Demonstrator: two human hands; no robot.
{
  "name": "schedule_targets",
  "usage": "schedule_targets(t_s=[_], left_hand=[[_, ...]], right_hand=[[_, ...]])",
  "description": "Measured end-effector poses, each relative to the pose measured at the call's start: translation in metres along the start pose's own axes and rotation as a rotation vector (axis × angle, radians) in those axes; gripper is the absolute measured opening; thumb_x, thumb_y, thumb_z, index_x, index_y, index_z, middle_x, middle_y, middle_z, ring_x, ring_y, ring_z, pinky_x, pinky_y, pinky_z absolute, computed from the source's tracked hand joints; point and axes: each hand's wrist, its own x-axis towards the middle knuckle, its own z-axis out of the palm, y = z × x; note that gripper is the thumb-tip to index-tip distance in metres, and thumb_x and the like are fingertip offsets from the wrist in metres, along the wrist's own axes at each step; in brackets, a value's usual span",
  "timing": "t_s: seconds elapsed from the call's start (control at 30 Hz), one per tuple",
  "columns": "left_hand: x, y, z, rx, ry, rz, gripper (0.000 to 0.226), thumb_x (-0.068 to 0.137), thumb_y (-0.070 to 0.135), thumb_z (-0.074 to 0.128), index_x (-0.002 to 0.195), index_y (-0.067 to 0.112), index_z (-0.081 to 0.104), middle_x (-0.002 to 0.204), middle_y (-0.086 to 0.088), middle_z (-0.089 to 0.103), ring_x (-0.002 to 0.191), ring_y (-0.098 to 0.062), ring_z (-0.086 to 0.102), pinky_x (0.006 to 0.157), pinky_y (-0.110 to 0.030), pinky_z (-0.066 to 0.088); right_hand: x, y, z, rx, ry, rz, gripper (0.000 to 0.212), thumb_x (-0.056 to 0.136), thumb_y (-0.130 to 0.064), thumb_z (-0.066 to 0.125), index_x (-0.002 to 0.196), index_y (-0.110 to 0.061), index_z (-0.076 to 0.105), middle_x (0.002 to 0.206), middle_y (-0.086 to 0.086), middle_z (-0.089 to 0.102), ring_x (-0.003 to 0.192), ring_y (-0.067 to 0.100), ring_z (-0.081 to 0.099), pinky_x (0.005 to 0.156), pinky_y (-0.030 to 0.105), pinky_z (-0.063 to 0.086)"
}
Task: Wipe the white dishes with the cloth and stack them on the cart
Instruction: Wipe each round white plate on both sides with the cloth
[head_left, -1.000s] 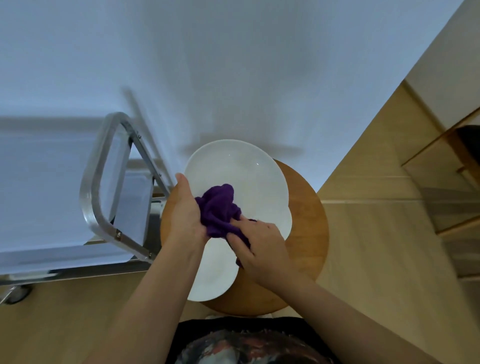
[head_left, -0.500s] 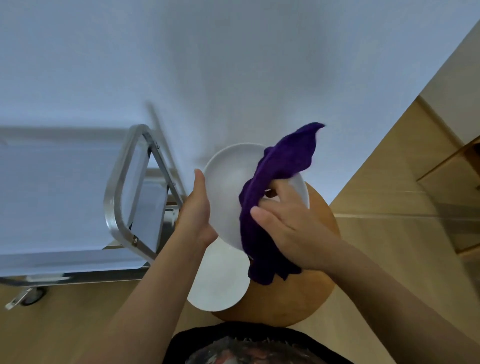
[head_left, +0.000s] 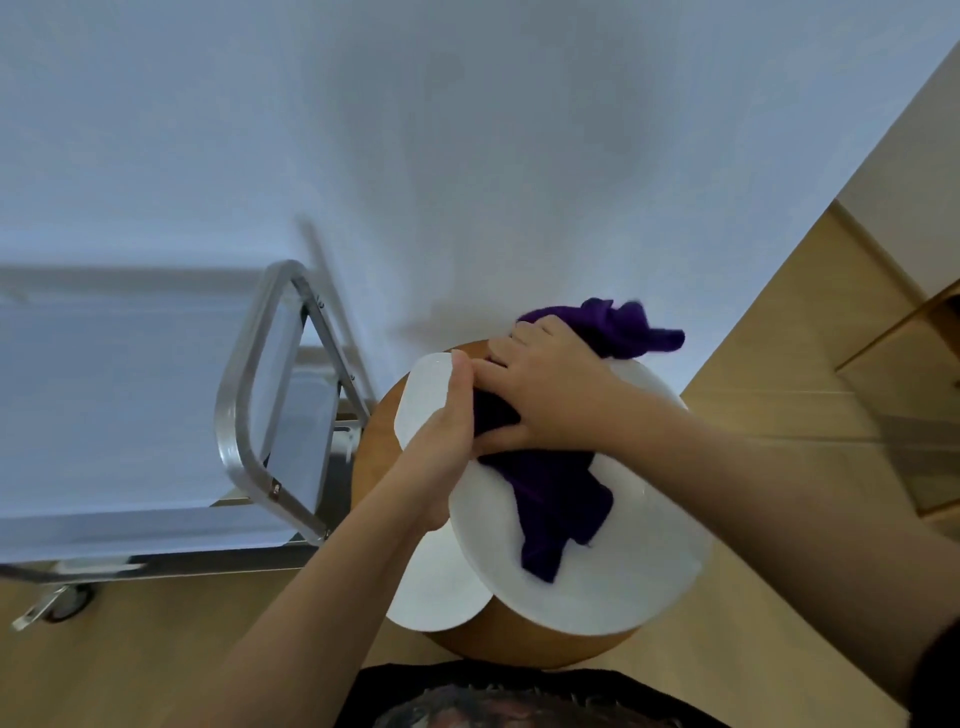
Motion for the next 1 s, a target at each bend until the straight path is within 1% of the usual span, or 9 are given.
schedule_targets(t_s=[0.1, 0.2, 0.3, 0.53, 0.63, 0.7, 0.73, 0.87, 1.0], left_hand=[[-0.007, 0.002, -0.004, 0.146, -0.069, 0.092, 0.064, 0.058, 0.086, 0.027, 0.096, 0.047, 0.06, 0.106, 0.006, 0.068, 0.102, -0.014, 0.062, 0.091, -0.037, 0.051], [-0.002, 0.003, -0.017, 0.103, -0.011, 0.09, 0.057, 0.076, 0.077, 0.04, 0.103, 0.033, 0.064, 0.094, 0.001, 0.073, 0.083, -0.016, 0.071, 0.064, -0.03, 0.058], [0.003, 0.004, -0.033, -0.03, 0.128, 0.115, 0.04, 0.084, 0.066, 0.05, 0.087, 0.028, 0.063, 0.069, 0.006, 0.073, 0.057, -0.009, 0.069, 0.041, -0.022, 0.05], [0.01, 0.008, -0.033, -0.408, 0.288, 0.118, 0.046, 0.075, 0.074, 0.054, 0.088, 0.03, 0.06, 0.063, 0.012, 0.071, 0.059, -0.016, 0.07, 0.039, -0.026, 0.05], [0.011, 0.007, -0.013, -0.481, 0.291, 0.145, 0.059, 0.075, 0.079, 0.047, 0.108, 0.032, 0.061, 0.1, 0.009, 0.073, 0.088, -0.02, 0.069, 0.053, -0.032, 0.057], [0.008, 0.008, -0.001, -0.513, 0.235, 0.152, 0.078, 0.074, 0.081, 0.041, 0.127, 0.027, 0.055, 0.131, 0.003, 0.06, 0.117, -0.025, 0.059, 0.087, -0.041, 0.053], [0.008, 0.009, -0.001, -0.544, 0.156, 0.146, 0.079, 0.075, 0.079, 0.042, 0.129, 0.023, 0.056, 0.132, -0.002, 0.059, 0.119, -0.026, 0.058, 0.092, -0.042, 0.051], [0.014, 0.026, -0.036, -0.388, -0.104, 0.202, 0.052, 0.075, 0.058, 0.057, 0.107, 0.017, 0.066, 0.086, -0.002, 0.074, 0.082, -0.023, 0.072, 0.067, -0.037, 0.056], [0.023, 0.044, -0.046, -0.284, -0.2, 0.062, 0.046, 0.075, 0.041, 0.065, 0.111, 0.014, 0.064, 0.09, -0.007, 0.072, 0.081, -0.026, 0.069, 0.067, -0.038, 0.057]], right_hand=[[0.009, 0.019, -0.01, 0.145, -0.129, 0.008, 0.059, 0.067, -0.079, 0.048, 0.096, -0.028, 0.058, 0.065, -0.012, 0.054, 0.055, 0.007, 0.047, 0.05, 0.026, 0.029], [0.002, 0.043, -0.01, 0.343, -0.212, 0.176, 0.048, 0.071, -0.071, 0.058, 0.07, -0.024, 0.049, 0.062, -0.012, 0.05, 0.058, 0.007, 0.046, 0.051, 0.024, 0.031], [-0.019, 0.061, -0.002, 0.643, -0.185, 0.451, 0.045, 0.076, -0.057, 0.065, 0.061, -0.019, 0.045, 0.063, -0.006, 0.054, 0.061, 0.011, 0.053, 0.052, 0.024, 0.037], [-0.063, 0.009, 0.037, 1.58, 0.227, 1.208, 0.014, 0.079, -0.032, 0.071, 0.083, -0.02, 0.066, 0.071, -0.003, 0.072, 0.069, 0.018, 0.07, 0.062, 0.032, 0.056], [-0.054, -0.026, 0.044, 1.899, 0.459, 1.407, 0.011, 0.082, -0.018, 0.069, 0.092, -0.019, 0.064, 0.075, 0.0, 0.073, 0.07, 0.021, 0.071, 0.053, 0.028, 0.055], [-0.05, -0.027, 0.043, 1.877, 0.526, 1.483, 0.009, 0.085, -0.018, 0.068, 0.092, -0.018, 0.063, 0.083, 0.004, 0.072, 0.076, 0.023, 0.07, 0.058, 0.03, 0.056], [-0.051, -0.021, 0.041, 1.842, 0.532, 1.499, 0.007, 0.085, -0.019, 0.067, 0.09, -0.018, 0.063, 0.085, 0.005, 0.071, 0.079, 0.023, 0.068, 0.062, 0.031, 0.056], [-0.067, 0.012, 0.031, 1.718, 0.405, 1.448, 0.008, 0.084, -0.019, 0.069, 0.085, -0.015, 0.062, 0.083, 0.006, 0.07, 0.073, 0.021, 0.068, 0.064, 0.032, 0.056], [-0.069, 0.025, 0.019, 1.531, 0.248, 1.3, 0.022, 0.083, -0.019, 0.07, 0.089, 0.001, 0.063, 0.08, 0.011, 0.067, 0.057, 0.016, 0.063, 0.05, 0.025, 0.052]])
